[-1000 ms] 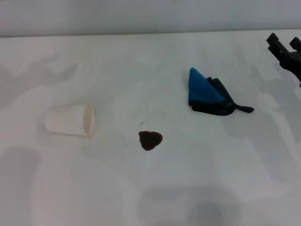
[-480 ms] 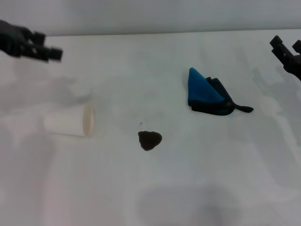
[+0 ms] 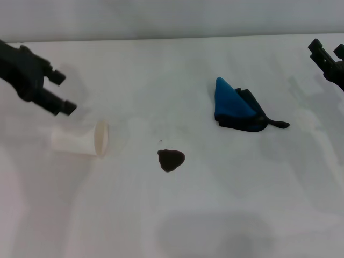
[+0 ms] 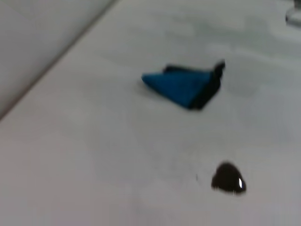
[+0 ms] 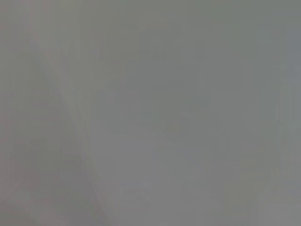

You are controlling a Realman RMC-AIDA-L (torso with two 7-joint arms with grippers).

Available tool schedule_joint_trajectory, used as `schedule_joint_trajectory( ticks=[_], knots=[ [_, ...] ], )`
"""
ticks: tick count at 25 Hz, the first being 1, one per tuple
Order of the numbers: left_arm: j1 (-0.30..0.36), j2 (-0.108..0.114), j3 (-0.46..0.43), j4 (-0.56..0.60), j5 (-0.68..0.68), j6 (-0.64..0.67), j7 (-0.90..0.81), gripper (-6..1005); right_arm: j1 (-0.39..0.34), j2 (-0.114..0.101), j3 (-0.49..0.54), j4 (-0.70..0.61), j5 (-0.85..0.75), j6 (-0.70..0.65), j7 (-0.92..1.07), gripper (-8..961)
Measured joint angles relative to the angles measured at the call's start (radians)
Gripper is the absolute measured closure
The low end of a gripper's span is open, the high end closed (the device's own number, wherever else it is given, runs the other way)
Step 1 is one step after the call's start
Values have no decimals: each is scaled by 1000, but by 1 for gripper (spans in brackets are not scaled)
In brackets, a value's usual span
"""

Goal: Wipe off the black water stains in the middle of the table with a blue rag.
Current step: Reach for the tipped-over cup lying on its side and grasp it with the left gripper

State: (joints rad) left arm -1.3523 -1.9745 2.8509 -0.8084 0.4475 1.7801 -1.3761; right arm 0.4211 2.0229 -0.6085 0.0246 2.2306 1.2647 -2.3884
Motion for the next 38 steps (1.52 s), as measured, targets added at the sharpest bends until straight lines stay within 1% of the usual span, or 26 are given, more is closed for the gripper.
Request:
schedule_joint_trajectory(
  ticks=[4,8,10,17,22,27,30,34,38],
  knots=[
    [-35,-33,0,-13,91,-64,59,136,1,0,0,0,6,-5,0,110],
    [-59,-84,0,-42,146,-135,142,137,5,0,12,0,11,-13,0,117],
    [-62,-96,-1,-41,155,-163,173,137,8,0,15,-1,13,-14,0,121],
    [-53,-98,-2,15,150,-210,245,137,14,-2,15,-12,15,-10,0,133],
    [-47,-100,-2,37,154,-240,256,137,25,-4,15,-19,16,-22,0,188],
    [-31,-100,-2,84,158,-246,280,137,33,-4,25,-23,17,-31,0,183],
    [-16,-100,-2,102,161,-274,290,137,34,-4,25,-24,16,-32,0,180],
    [11,-102,-4,167,162,-328,285,137,32,-3,20,-24,11,-25,-9,177],
    [25,-102,-4,191,167,-347,283,138,37,1,10,-19,1,-4,-80,173]
  ],
)
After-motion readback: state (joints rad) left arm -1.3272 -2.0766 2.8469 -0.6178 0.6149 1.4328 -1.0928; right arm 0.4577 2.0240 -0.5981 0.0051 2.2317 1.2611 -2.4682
